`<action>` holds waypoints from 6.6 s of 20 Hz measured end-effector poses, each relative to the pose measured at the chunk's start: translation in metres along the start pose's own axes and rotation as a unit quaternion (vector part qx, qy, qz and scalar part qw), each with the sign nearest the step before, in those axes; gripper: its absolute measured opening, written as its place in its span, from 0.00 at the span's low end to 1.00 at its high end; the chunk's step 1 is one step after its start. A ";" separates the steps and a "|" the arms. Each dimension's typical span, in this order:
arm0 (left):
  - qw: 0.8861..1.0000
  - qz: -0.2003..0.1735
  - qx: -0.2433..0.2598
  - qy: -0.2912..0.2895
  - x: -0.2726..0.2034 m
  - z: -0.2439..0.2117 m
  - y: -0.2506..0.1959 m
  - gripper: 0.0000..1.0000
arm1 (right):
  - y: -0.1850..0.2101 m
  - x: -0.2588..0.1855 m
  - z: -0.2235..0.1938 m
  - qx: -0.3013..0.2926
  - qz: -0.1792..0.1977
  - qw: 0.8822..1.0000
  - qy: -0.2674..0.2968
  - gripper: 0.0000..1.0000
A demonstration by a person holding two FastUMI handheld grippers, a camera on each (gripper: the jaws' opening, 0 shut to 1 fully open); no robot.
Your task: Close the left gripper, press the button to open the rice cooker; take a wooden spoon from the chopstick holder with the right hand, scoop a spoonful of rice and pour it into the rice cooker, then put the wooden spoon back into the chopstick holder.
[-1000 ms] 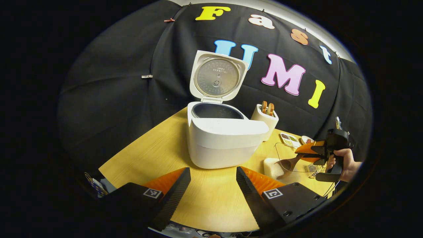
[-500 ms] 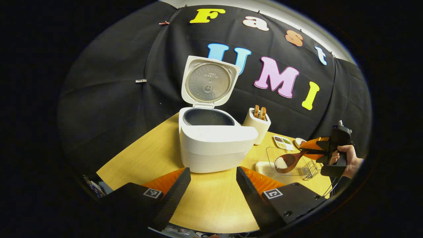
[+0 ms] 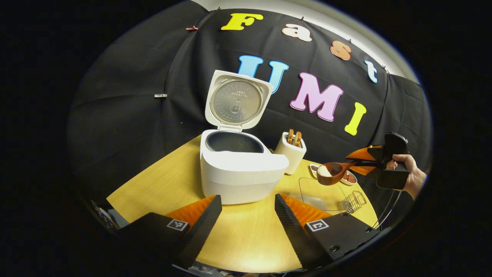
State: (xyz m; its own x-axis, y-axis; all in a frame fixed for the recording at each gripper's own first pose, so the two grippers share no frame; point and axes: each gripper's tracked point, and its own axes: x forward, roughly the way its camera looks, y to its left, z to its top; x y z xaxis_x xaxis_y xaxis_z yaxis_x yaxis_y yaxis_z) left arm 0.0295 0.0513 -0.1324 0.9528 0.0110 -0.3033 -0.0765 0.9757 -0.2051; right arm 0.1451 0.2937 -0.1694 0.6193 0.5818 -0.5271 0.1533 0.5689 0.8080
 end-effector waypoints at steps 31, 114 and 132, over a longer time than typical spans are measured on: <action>0.998 0.034 -0.047 0.006 -0.012 0.005 0.073 0.96 | 0.196 0.141 -0.144 -0.138 0.090 0.984 0.062 0.18; 0.996 0.089 0.007 0.019 -0.028 0.008 -0.082 0.96 | -0.130 -0.075 0.217 -0.320 -0.077 0.928 -0.175 0.18; 0.993 0.119 0.004 0.008 -0.025 0.024 -0.085 0.96 | -0.206 -0.032 0.166 -0.244 -0.125 0.956 -0.099 0.34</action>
State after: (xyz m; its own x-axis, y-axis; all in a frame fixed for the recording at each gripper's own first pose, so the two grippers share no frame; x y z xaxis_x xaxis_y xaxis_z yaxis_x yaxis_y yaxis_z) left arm 0.0193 -0.0266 -0.0853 0.9032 0.2390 -0.3566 -0.2973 0.9475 -0.1180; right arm 0.2217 0.0613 -0.2750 0.7521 0.2977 -0.5880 -0.0326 0.9079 0.4180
